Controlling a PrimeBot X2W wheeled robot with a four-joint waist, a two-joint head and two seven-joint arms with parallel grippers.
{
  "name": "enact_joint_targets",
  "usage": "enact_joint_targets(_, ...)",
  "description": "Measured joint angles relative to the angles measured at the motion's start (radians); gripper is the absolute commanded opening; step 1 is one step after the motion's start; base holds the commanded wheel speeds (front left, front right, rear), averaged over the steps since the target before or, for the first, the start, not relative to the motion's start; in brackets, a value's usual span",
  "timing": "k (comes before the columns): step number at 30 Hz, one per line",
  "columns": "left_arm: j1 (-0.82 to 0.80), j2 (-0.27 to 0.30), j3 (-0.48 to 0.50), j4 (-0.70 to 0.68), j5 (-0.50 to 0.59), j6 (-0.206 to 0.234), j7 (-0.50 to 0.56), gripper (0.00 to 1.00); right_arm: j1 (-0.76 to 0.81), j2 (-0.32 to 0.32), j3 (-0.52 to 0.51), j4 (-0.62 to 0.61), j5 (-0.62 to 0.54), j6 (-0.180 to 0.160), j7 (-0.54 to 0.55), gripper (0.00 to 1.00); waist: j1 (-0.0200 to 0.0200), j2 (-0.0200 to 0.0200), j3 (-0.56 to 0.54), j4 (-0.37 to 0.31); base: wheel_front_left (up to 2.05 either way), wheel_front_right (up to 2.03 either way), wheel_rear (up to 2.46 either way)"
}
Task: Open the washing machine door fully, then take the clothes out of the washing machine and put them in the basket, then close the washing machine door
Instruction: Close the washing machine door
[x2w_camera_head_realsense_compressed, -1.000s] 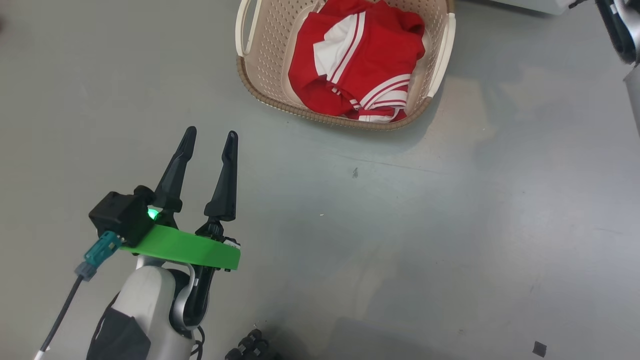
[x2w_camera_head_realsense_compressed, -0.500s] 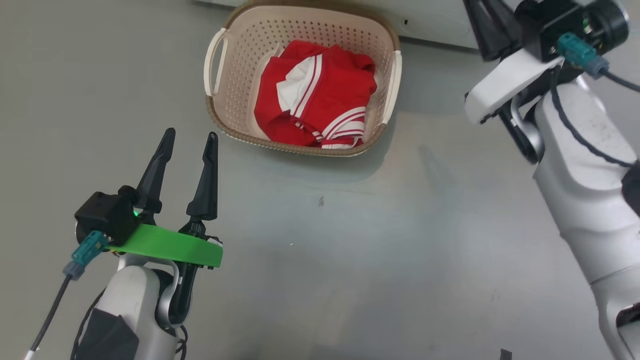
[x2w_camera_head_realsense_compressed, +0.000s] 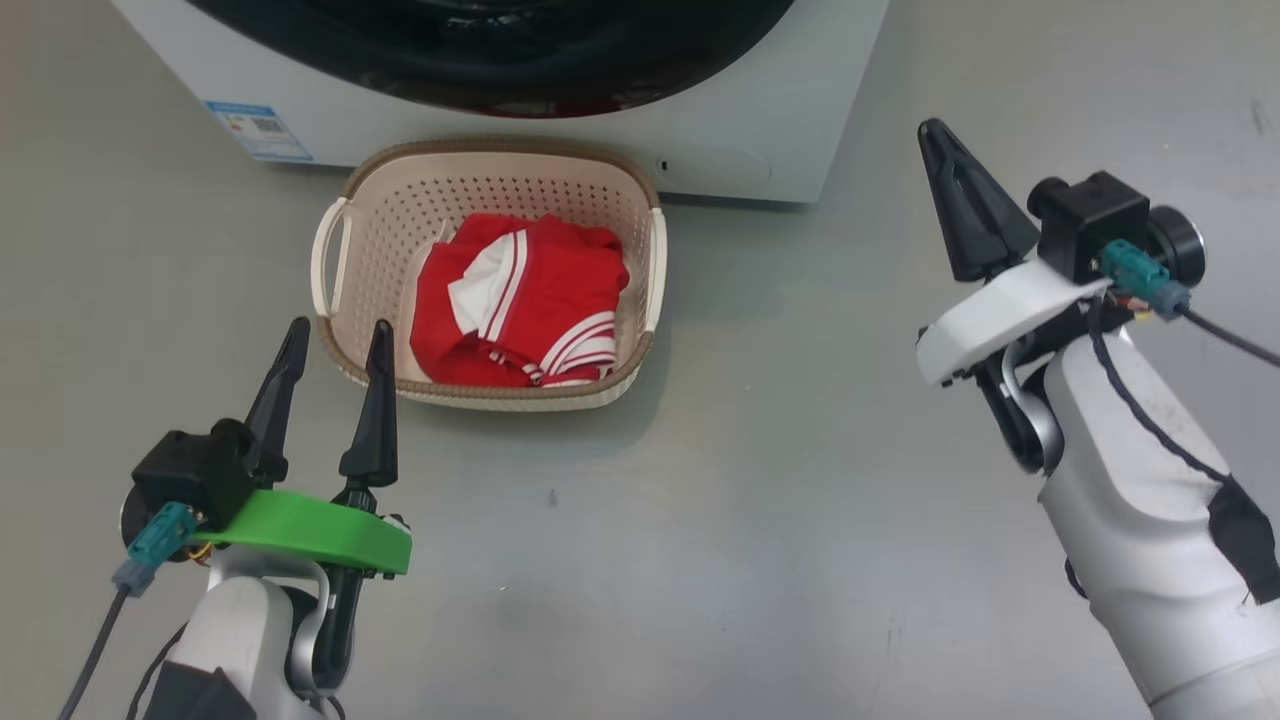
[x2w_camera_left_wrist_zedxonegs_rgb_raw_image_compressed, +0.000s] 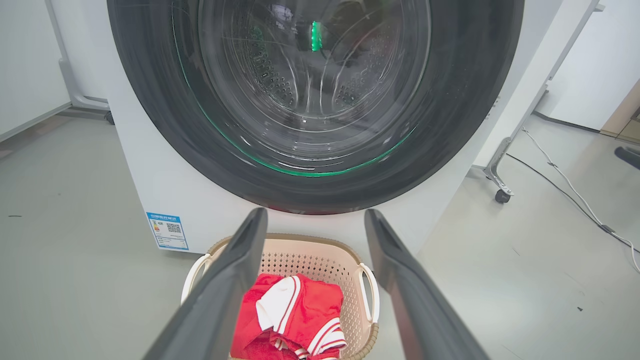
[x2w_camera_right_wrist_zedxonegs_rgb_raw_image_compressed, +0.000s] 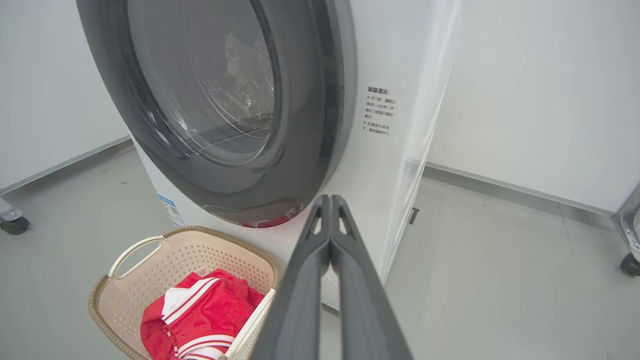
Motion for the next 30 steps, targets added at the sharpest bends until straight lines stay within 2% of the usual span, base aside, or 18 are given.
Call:
enact_joint_targets(9, 0.071, 0.005, 0.021, 0.02, 0.015, 0.0, 0.0, 1.0, 0.172, 0.022, -0.073, -0.077, 0.037, -0.03, 0.0, 0.0, 0.0, 0.0, -0.112, -0.085, 0.0, 0.0, 0.0)
enact_joint_targets(16, 0.117, 0.005, 0.021, 0.026, 0.015, 0.0, 0.0, 1.0, 0.275, 0.012, -0.136, -0.142, 0.046, -0.051, 0.0, 0.0, -0.0001, 0.0, -0.185, -0.136, 0.0, 0.0, 0.0)
enact_joint_targets(23, 0.137, 0.004, 0.023, 0.025, 0.015, 0.0, 0.0, 1.0, 0.353, 0.012, -0.175, -0.194, 0.049, -0.065, 0.0, 0.0, -0.0001, 0.0, -0.229, -0.154, 0.0, 0.0, 0.0)
enact_joint_targets(30, 0.17, 0.001, 0.031, 0.027, 0.013, 0.0, 0.0, 1.0, 0.434, 0.022, -0.19, -0.237, 0.049, -0.065, 0.0, 0.0, -0.0001, 0.0, -0.254, -0.152, 0.0, 0.0, 0.0)
